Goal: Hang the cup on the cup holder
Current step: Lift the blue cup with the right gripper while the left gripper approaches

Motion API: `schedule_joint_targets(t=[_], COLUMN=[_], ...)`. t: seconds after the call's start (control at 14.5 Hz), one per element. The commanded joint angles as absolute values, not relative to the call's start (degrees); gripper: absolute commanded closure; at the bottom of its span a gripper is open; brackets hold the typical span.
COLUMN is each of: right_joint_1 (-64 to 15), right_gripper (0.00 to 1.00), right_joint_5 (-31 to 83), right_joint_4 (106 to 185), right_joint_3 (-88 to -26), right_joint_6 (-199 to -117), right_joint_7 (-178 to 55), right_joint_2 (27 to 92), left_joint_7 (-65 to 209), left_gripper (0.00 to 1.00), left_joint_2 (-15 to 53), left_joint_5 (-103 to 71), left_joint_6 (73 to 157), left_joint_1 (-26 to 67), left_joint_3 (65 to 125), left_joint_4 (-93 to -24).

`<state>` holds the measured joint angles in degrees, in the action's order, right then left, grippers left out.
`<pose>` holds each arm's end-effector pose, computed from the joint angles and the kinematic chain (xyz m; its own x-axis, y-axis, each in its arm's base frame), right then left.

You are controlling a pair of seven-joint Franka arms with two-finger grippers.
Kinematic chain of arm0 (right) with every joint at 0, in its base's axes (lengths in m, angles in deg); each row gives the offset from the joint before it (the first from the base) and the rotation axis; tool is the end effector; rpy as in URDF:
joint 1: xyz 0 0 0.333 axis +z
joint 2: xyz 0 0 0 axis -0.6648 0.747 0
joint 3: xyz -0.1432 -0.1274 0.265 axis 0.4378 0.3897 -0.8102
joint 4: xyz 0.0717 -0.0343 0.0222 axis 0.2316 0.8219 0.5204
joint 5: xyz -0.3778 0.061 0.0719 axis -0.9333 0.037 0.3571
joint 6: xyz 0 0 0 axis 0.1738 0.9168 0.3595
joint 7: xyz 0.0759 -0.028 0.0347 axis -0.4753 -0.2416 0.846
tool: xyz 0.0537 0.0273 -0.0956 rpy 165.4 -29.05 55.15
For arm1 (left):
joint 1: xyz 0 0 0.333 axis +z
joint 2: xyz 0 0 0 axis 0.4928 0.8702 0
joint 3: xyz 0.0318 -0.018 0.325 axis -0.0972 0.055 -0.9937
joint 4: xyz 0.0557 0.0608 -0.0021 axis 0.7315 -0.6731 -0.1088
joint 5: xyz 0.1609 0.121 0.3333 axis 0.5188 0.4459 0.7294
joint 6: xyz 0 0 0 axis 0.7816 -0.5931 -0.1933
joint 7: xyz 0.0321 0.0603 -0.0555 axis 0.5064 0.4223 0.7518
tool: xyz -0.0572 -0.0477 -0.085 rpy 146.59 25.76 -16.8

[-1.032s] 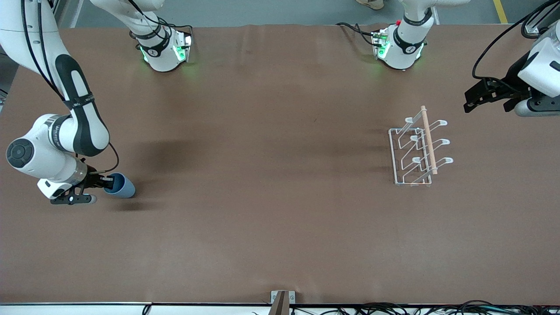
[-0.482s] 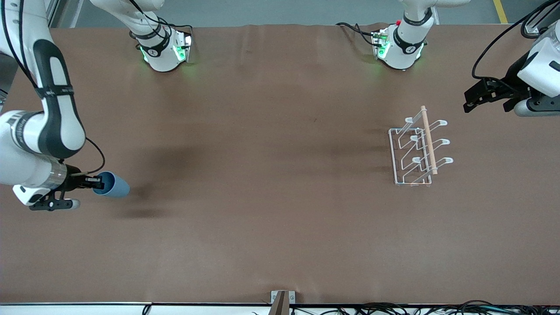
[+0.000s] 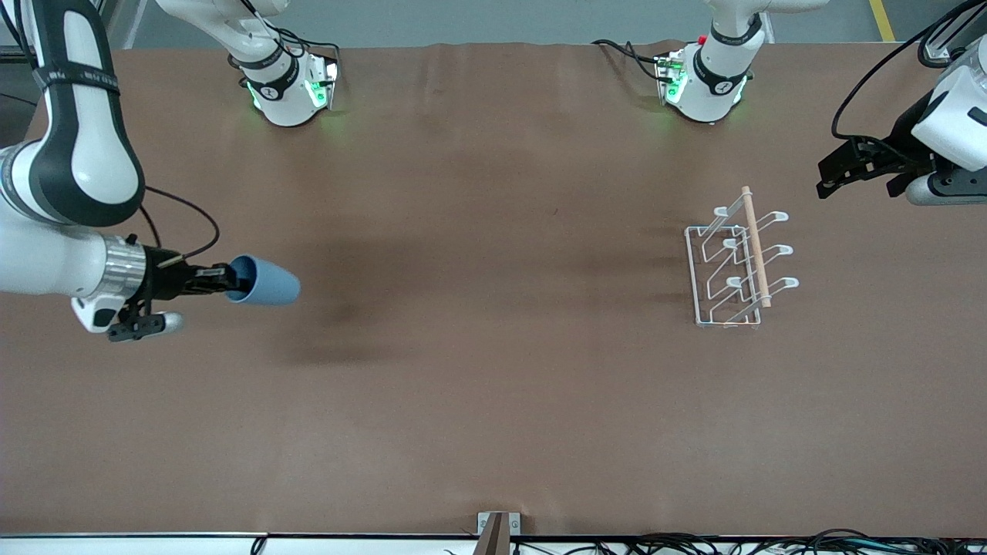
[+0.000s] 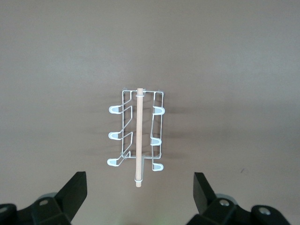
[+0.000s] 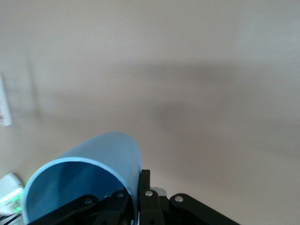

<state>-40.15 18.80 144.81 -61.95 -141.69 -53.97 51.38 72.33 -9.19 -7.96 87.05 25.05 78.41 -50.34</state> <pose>0.6107 0.0585 0.4312 0.9789 0.1292 -0.1580 0.0326 -0.8631 -0.5040 0.5308 -0.0566 0.6406 0.9999 0.0105 0.0011 0.0105 -0.9999 0.0112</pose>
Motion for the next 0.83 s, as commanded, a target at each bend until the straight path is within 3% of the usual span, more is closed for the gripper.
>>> schedule_joint_targets(t=[0.0,0.34,0.76], right_joint_1=[-37.99,-35.78,-29.72], right_gripper=[0.99,0.99,0.99], right_joint_5=[27.77,46.50,66.10], right_joint_4=[147.68,153.13,156.21], right_joint_3=[-63.66,-68.84,-69.12], right_joint_6=[-140.98,-142.03,-142.03], right_joint_7=[-53.96,-52.91,-53.08], right_joint_2=[50.65,51.52,54.15], left_joint_7=[71.72,71.01,50.31], left_gripper=[0.00,0.00,0.00], left_joint_2=[-8.79,-8.70,-8.26], left_joint_5=[-7.09,-7.26,-8.83], left_joint_6=[86.60,86.60,86.51], left_joint_1=[25.04,25.04,24.43], left_joint_3=[78.48,78.48,78.83], left_joint_4=[-49.80,-49.53,-49.36])
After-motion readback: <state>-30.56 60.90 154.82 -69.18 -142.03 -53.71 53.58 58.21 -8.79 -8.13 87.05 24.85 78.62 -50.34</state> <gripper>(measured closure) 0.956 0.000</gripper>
